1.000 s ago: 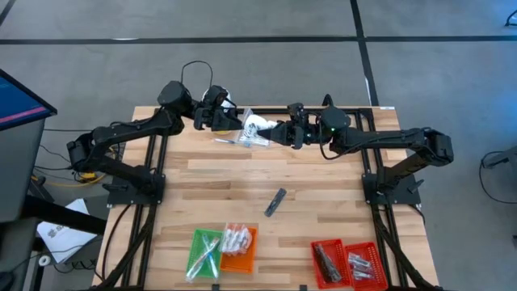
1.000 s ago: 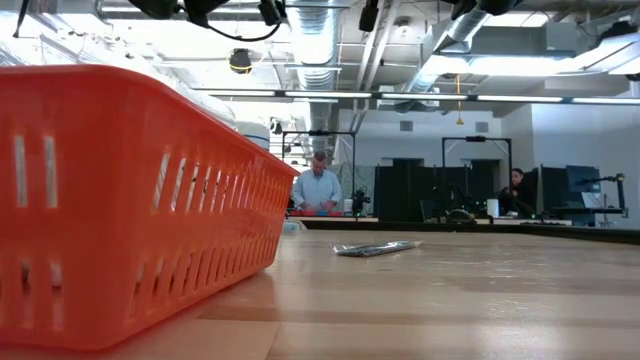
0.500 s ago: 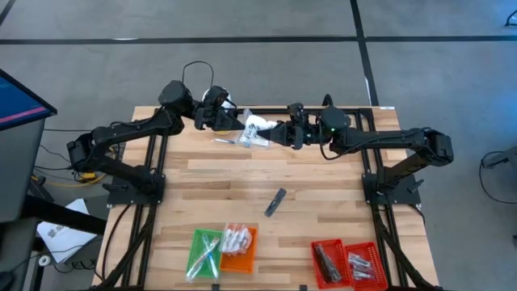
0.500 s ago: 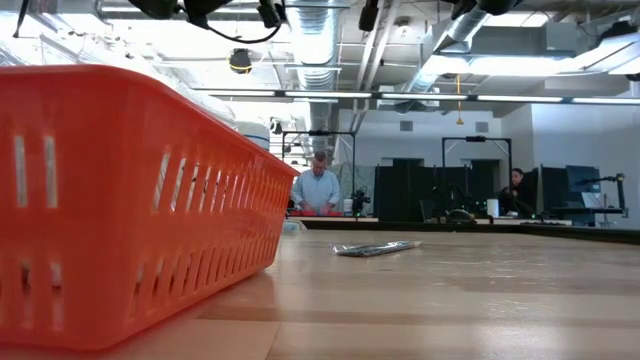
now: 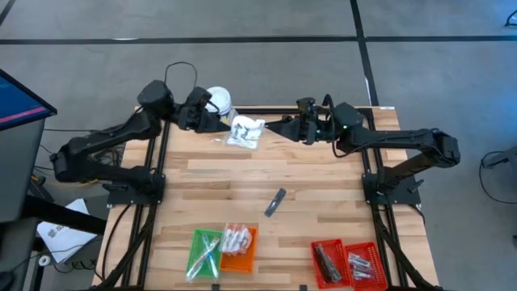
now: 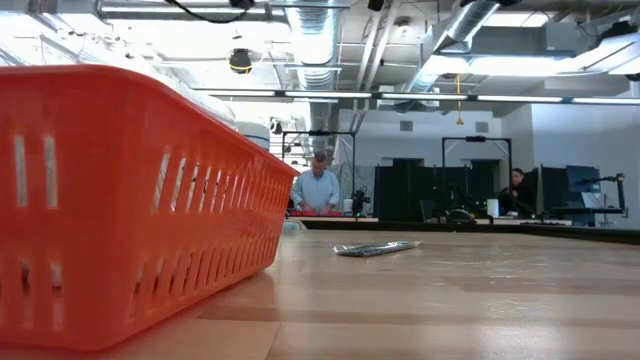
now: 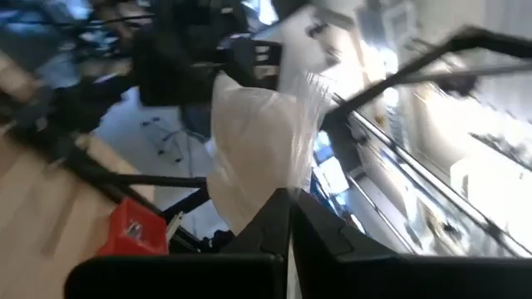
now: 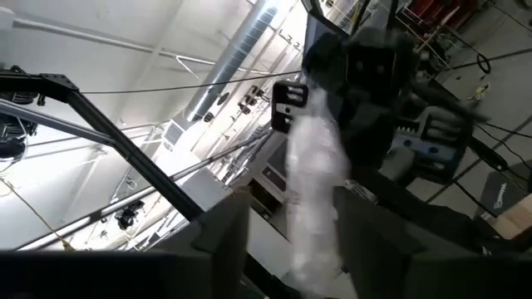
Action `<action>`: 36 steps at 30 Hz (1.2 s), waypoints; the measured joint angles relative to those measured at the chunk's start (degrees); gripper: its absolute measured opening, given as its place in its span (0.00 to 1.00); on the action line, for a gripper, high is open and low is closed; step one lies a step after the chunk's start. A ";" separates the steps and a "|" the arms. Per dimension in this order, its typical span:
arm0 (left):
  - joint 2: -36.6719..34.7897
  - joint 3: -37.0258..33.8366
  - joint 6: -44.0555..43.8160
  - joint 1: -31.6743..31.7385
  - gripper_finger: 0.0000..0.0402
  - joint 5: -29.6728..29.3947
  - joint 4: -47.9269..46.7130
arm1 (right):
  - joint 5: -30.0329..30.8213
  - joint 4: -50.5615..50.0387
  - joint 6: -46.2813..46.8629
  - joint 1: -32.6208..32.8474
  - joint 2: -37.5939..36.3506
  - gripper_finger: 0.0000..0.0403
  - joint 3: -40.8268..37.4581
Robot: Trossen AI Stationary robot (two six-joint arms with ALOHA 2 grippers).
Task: Pick & Place Travel size toiletries
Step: Put the white vanity pack into the orange basket
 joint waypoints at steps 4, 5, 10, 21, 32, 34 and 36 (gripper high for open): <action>-5.49 0.04 3.06 -5.83 0.00 -10.31 -14.72 | 0.00 -2.43 -0.23 0.02 -1.99 0.57 0.00; -6.47 0.04 3.51 -8.18 0.00 -13.91 -18.05 | -0.04 -2.60 -0.42 0.13 -2.54 0.61 0.00; -8.37 0.04 1.34 -25.37 0.00 -38.31 -28.02 | -2.60 -3.20 -1.90 1.18 -5.90 0.72 0.00; 12.09 9.61 -15.87 -56.59 0.00 -76.43 -26.55 | -13.70 -12.63 -4.29 7.92 -14.09 0.74 0.00; 30.53 20.85 -24.85 -60.69 0.00 -78.08 -27.62 | -13.50 -17.49 -6.94 19.98 -15.97 0.74 0.00; 31.44 20.87 -28.30 -61.24 0.00 -77.34 -30.10 | -13.43 -17.55 -8.05 22.02 -15.80 0.74 0.00; 32.13 20.90 -31.52 -61.76 0.00 -76.26 -32.76 | -12.62 -17.71 -9.29 24.00 -15.70 0.74 0.00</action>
